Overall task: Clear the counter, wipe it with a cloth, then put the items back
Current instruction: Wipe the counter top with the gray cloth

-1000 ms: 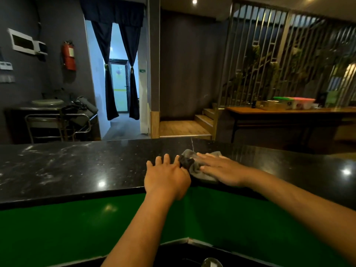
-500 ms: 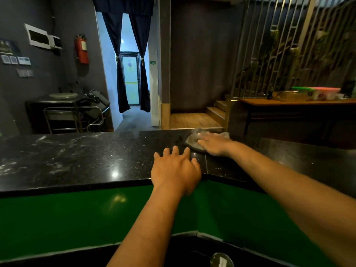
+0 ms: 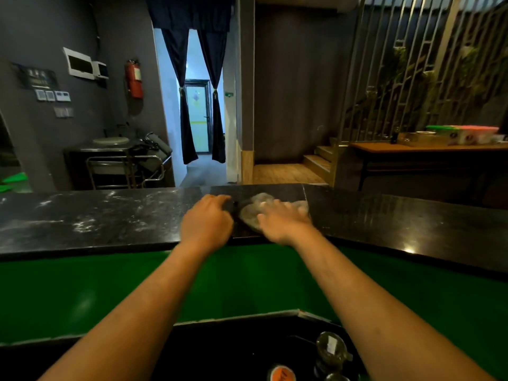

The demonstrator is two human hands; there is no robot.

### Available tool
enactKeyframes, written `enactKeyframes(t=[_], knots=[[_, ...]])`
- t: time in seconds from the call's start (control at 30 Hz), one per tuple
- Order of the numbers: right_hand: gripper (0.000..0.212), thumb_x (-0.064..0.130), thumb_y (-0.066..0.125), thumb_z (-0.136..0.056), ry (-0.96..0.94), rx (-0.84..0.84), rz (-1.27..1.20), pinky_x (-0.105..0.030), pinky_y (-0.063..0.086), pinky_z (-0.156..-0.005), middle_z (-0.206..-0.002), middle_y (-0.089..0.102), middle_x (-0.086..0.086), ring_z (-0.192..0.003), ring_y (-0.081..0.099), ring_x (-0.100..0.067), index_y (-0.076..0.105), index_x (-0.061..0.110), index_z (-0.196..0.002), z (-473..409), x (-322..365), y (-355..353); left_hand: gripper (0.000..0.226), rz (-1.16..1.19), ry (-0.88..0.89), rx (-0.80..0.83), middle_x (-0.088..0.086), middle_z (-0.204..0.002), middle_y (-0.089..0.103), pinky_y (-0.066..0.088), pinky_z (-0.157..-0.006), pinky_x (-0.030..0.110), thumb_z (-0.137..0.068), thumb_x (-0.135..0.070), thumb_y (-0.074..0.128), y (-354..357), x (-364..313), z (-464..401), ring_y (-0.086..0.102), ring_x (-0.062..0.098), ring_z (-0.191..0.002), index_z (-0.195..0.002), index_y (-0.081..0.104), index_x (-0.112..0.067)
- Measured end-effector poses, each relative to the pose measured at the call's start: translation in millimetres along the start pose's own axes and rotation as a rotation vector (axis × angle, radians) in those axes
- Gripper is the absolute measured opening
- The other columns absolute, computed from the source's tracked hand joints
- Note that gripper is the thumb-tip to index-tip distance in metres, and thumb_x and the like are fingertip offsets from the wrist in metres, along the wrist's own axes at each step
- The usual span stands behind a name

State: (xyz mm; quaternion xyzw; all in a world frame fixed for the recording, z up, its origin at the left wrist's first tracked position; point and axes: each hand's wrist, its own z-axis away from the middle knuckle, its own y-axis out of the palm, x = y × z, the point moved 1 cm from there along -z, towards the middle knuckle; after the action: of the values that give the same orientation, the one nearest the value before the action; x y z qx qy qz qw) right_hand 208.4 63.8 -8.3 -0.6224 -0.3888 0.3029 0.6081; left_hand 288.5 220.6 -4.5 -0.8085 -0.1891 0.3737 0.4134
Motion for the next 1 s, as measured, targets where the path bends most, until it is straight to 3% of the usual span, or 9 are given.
enactKeyframes(t=[0.13, 0.37, 0.47, 0.53, 0.63, 0.73, 0.87, 0.93, 1.0], knots=[[0.052, 0.044, 0.019, -0.105, -0.241, 0.095, -0.073, -0.053, 0.006, -0.120, -0.165, 0.009, -0.002, -0.151, 0.010, -0.027, 0.015, 0.034, -0.156, 9.1, 18.8, -0.3, 0.045, -0.136, -0.018, 0.078, 0.007, -0.143, 0.053, 0.045, -0.100, 0.042, -0.097, -0.023, 0.045, -16.0, 45.5, 3.4, 0.052, 0.030, -0.127, -0.140, 0.056, -0.026], [0.079, 0.057, 0.017, -0.083, 0.372, 0.056, 0.037, -0.057, 0.020, -0.115, -0.161, 0.024, -0.010, -0.143, 0.030, -0.036, 0.028, 0.022, -0.152, -108.3, -70.2, 0.6, 0.049, -0.288, 0.112, 0.007, 0.004, -0.138, 0.056, 0.046, -0.093, 0.039, -0.100, -0.033, 0.029, -3.7, 53.7, 3.4, 0.052, 0.026, -0.120, -0.144, 0.051, -0.028], [0.086, 0.068, 0.015, -0.078, 0.178, 0.060, -0.016, -0.058, 0.023, -0.114, -0.156, 0.035, -0.010, -0.138, 0.037, -0.035, 0.039, 0.022, -0.147, -133.5, -11.0, -0.4, 0.049, -0.327, 0.118, -0.018, 0.002, -0.138, 0.056, 0.046, -0.090, 0.038, -0.099, -0.035, 0.029, -2.1, 55.1, -0.3, 0.052, 0.025, -0.120, -0.143, 0.050, -0.031], [0.066, 0.058, 0.024, -0.090, -0.052, 0.093, -0.032, -0.059, 0.026, -0.111, -0.151, 0.040, -0.010, -0.134, 0.040, -0.032, 0.043, 0.023, -0.142, -124.2, 41.8, 4.0, 0.049, -0.344, 0.124, -0.021, 0.002, -0.138, 0.055, 0.046, -0.090, 0.038, -0.098, -0.036, 0.029, -1.4, 55.2, 0.7, 0.052, 0.024, -0.120, -0.142, 0.051, -0.032], [0.052, 0.045, 0.024, -0.104, -0.279, 0.141, -0.041, -0.053, 0.012, -0.118, -0.163, 0.018, -0.005, -0.148, 0.018, -0.029, 0.023, 0.031, -0.155, -101.8, 69.6, 10.4, 0.047, -0.352, 0.129, -0.034, 0.002, -0.134, 0.057, 0.046, -0.089, 0.038, -0.098, -0.035, 0.030, -0.9, 55.3, -0.2, 0.053, 0.024, -0.117, -0.138, 0.054, -0.030], [0.050, 0.045, 0.024, -0.104, -0.173, 0.150, -0.097, -0.054, 0.011, -0.117, -0.162, 0.020, -0.002, -0.148, 0.020, -0.029, 0.026, 0.034, -0.153, -111.2, 29.2, 3.9, 0.048, -0.335, 0.129, -0.040, 0.001, -0.135, 0.057, 0.045, -0.089, 0.036, -0.097, -0.038, 0.031, -1.1, 55.5, 1.0, 0.053, 0.022, -0.118, -0.139, 0.054, -0.031], [0.062, 0.051, 0.026, -0.094, 0.356, 0.045, -0.042, -0.059, 0.021, -0.115, -0.158, 0.031, -0.009, -0.141, 0.032, -0.036, 0.036, 0.022, -0.149, -155.0, -24.3, -1.2, 0.048, -0.327, 0.149, -0.056, 0.000, -0.127, 0.060, 0.045, -0.085, 0.035, -0.096, -0.045, 0.029, -0.2, 54.9, 1.8, 0.053, 0.021, -0.113, -0.132, 0.058, -0.030], [0.061, 0.051, 0.030, -0.095, 0.286, 0.064, -0.107, -0.055, 0.024, -0.115, -0.156, 0.032, -0.012, -0.138, 0.036, -0.036, 0.037, 0.021, -0.148, -163.9, -4.1, 3.5, 0.051, -0.342, 0.130, -0.053, 0.001, -0.125, 0.061, 0.047, -0.085, 0.037, -0.094, -0.046, 0.027, 1.5, 56.8, -2.2, 0.053, 0.023, -0.112, -0.129, 0.059, -0.028], [0.052, 0.048, 0.031, -0.098, 0.022, 0.112, -0.137, -0.056, 0.027, -0.113, -0.154, 0.037, -0.009, -0.134, 0.040, -0.033, 0.041, 0.026, -0.144, -147.2, 33.8, 5.6, 0.055, -0.362, 0.119, -0.041, 0.001, -0.124, 0.061, 0.046, -0.084, 0.038, -0.090, -0.046, 0.025, 1.8, 57.3, -1.2, 0.054, 0.024, -0.111, -0.127, 0.061, -0.028]])
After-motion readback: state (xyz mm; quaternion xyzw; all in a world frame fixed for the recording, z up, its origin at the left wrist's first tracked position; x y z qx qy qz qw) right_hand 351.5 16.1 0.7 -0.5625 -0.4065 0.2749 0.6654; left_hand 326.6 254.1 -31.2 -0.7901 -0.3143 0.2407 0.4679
